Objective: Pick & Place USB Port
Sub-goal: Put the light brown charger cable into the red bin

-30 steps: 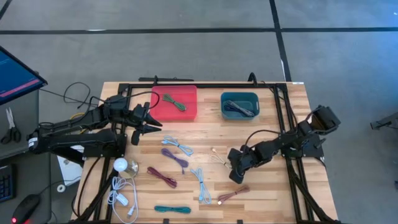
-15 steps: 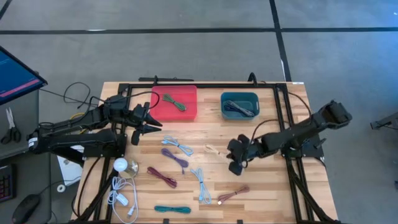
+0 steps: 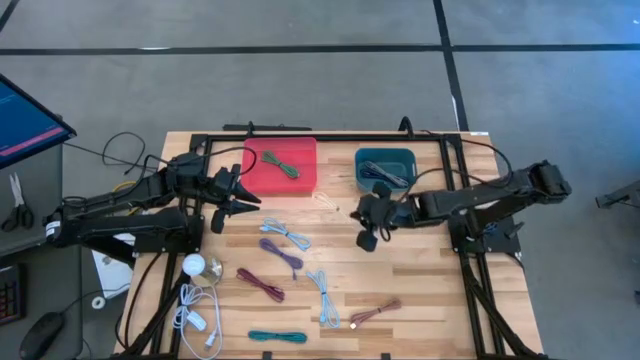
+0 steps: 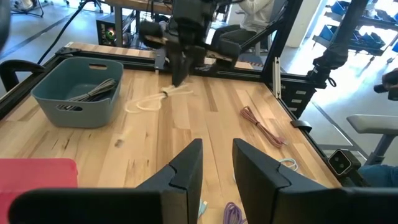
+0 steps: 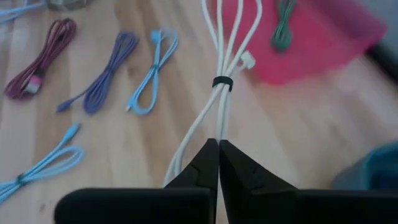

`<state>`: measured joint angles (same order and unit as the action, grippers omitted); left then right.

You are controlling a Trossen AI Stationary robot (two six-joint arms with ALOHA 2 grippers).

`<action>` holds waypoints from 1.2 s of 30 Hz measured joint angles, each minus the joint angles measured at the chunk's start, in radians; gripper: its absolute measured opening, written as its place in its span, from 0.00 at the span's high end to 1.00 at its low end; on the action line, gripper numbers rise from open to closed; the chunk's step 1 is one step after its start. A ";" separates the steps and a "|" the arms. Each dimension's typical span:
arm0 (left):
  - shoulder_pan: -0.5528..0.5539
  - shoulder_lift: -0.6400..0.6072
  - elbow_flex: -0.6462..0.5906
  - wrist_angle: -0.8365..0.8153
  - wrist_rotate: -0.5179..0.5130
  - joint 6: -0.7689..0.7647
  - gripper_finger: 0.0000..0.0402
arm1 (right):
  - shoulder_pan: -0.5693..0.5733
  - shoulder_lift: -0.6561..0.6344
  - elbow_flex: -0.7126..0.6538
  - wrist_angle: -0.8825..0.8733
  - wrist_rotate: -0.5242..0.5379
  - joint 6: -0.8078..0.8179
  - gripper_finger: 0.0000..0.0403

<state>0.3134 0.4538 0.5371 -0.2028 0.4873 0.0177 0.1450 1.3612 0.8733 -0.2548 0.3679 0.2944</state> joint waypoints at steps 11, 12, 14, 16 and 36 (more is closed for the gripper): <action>0.000 0.000 0.000 0.000 0.000 0.000 0.78 | -0.167 0.140 0.169 0.074 -0.031 -0.275 1.00; 0.000 0.000 0.000 -0.001 0.000 0.000 0.78 | -0.179 0.152 0.180 0.090 -0.042 -0.295 1.00; 0.000 0.000 0.000 -0.002 0.000 0.000 0.78 | -0.202 0.184 0.207 0.144 -0.073 -0.327 1.00; 0.000 0.000 0.000 -0.002 0.000 0.000 0.78 | -0.225 0.214 0.227 0.147 -0.100 -0.356 1.00; 0.000 0.000 0.000 -0.012 0.000 0.000 0.78 | -0.420 0.623 0.511 0.241 -0.307 -0.454 1.00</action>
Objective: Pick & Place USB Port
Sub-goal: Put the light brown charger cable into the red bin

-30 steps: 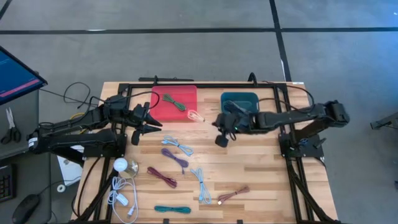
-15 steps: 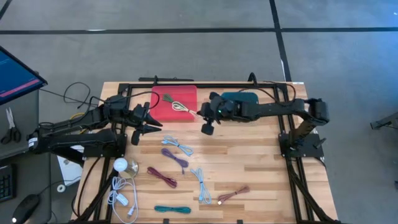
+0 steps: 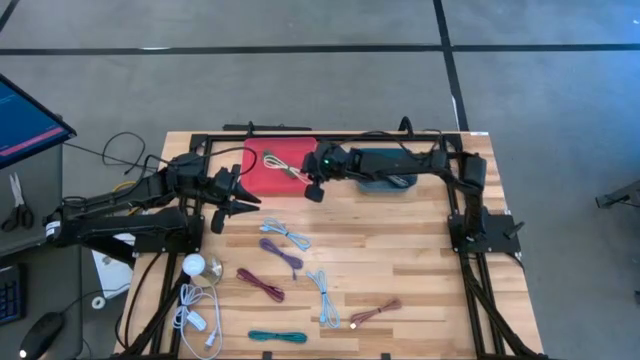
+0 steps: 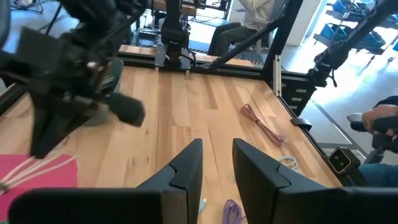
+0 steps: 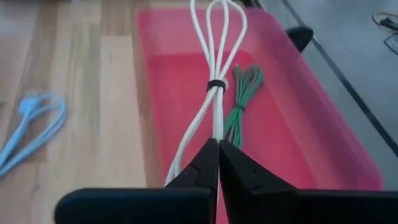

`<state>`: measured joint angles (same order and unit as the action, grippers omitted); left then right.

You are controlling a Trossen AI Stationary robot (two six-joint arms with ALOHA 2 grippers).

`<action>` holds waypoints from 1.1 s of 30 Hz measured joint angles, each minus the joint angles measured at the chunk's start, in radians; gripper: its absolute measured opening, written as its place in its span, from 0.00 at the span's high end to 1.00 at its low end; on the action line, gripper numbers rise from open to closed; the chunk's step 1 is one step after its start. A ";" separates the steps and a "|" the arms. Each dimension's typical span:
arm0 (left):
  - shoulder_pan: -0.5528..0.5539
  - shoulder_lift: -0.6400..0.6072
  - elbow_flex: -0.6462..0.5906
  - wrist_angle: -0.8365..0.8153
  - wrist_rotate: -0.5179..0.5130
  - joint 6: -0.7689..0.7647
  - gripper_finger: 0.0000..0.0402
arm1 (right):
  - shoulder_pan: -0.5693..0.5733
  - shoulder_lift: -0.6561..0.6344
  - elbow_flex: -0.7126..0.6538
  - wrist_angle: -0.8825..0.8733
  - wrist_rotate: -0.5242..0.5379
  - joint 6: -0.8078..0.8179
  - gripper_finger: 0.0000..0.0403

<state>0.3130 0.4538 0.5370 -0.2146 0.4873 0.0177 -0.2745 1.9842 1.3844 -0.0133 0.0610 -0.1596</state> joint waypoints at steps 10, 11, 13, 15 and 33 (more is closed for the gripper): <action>0.000 0.000 0.000 -0.007 0.000 0.000 0.78 | -0.032 0.130 0.098 -0.022 -0.040 0.003 1.00; 0.000 0.000 0.000 -0.007 0.000 0.000 0.78 | -0.032 0.135 0.099 -0.024 -0.042 0.003 1.00; 0.000 0.000 0.000 -0.008 0.000 0.000 0.78 | -0.035 0.135 0.098 -0.041 -0.042 0.003 1.00; 0.000 0.000 0.000 -0.008 0.000 0.000 0.78 | -0.035 0.135 0.098 -0.040 -0.041 0.003 1.00; 0.000 0.000 0.000 -0.010 0.000 0.000 0.78 | -0.041 0.130 0.098 -0.038 -0.038 0.030 0.95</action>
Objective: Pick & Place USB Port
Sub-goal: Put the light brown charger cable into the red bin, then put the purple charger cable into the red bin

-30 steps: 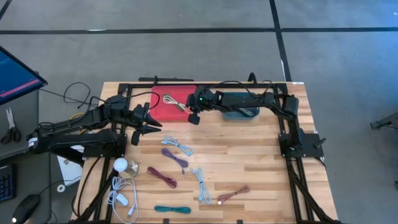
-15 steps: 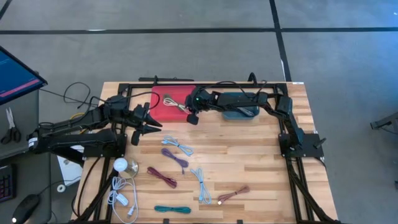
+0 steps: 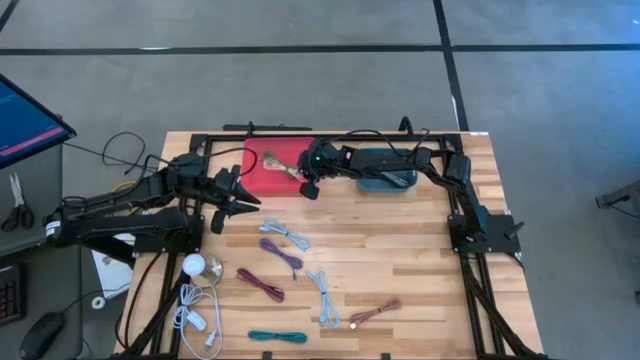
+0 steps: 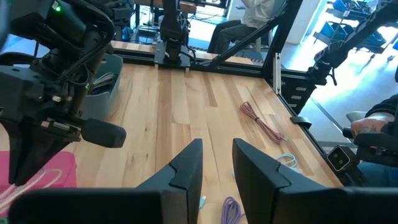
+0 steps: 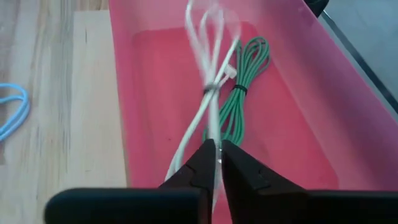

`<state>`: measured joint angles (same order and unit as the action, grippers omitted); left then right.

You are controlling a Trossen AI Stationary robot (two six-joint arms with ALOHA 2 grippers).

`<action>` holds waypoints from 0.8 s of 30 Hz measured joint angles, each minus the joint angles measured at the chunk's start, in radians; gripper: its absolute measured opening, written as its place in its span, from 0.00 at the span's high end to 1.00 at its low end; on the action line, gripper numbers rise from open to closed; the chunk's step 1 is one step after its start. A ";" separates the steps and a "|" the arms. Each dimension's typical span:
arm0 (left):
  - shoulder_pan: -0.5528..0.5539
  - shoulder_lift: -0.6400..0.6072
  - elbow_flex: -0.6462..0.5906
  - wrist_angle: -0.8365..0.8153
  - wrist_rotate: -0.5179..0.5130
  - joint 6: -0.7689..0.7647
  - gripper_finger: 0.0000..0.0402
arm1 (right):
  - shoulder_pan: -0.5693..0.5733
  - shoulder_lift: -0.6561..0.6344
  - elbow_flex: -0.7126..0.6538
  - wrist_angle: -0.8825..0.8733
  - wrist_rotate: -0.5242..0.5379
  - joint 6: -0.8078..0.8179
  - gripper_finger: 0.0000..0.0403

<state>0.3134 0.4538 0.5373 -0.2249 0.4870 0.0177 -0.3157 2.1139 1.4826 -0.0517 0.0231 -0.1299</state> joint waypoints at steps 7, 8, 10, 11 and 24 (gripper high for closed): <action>0.000 0.000 0.000 -0.002 0.000 0.000 0.78 | 0.001 -0.001 0.000 0.001 0.002 0.000 0.87; 0.000 0.000 0.000 -0.002 0.000 0.000 0.78 | 0.002 -0.006 0.000 -0.002 0.002 0.000 0.86; 0.000 0.000 0.000 -0.003 0.000 0.000 0.78 | 0.006 -0.022 -0.001 0.001 0.002 -0.001 0.86; 0.000 0.000 0.000 -0.003 0.000 0.000 0.78 | 0.010 -0.035 -0.001 0.005 0.002 -0.004 0.86; 0.000 0.000 0.000 -0.007 0.000 0.000 0.78 | 0.140 -0.307 0.000 -0.296 0.000 -0.079 0.86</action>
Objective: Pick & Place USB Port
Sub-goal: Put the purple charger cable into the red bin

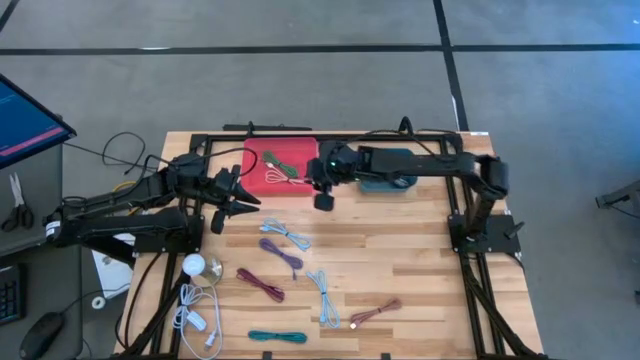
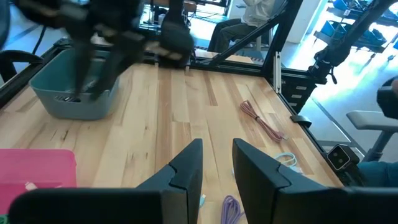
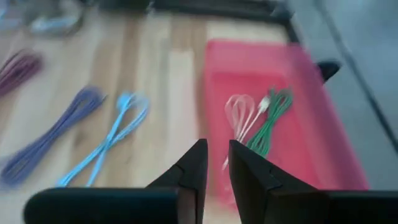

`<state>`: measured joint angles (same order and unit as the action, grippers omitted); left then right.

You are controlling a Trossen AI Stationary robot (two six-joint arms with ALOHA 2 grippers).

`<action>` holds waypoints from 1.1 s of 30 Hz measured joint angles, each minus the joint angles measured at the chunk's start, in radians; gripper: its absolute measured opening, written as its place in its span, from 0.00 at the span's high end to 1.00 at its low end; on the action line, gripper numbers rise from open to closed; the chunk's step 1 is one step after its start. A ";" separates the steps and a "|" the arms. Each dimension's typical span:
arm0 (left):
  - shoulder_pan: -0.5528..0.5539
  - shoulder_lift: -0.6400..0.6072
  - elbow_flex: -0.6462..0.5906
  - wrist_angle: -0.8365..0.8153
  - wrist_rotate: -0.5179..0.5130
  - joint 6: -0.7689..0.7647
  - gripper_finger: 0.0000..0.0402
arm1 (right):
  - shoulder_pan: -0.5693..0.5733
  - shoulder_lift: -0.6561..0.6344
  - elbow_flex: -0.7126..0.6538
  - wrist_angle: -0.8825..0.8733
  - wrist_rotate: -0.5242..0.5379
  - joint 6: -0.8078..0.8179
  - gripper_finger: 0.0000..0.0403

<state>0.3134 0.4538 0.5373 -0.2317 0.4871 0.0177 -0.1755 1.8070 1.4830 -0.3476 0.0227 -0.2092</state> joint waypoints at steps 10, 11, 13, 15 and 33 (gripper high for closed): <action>0.000 0.000 0.000 -0.009 0.000 0.000 0.78 | 0.131 -0.170 -0.102 -0.218 0.003 0.050 0.95; 0.000 0.000 0.000 -0.011 0.000 0.000 0.78 | 0.146 -0.191 -0.126 -0.201 0.003 0.050 0.96; 0.000 0.000 0.000 -0.013 0.000 0.000 0.78 | 0.176 -0.237 -0.176 -0.180 0.003 0.057 0.99; 0.000 0.000 0.000 -0.018 0.000 0.000 0.78 | 0.202 -0.282 -0.231 -0.127 0.003 0.067 0.99; 0.000 0.004 0.000 -0.015 0.000 0.000 0.78 | 0.323 -0.745 -0.777 0.256 0.028 0.184 0.98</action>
<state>0.3134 0.4581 0.5373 -0.2469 0.4873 0.0177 0.1479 1.0615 0.7058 -0.0916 0.0506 -0.0254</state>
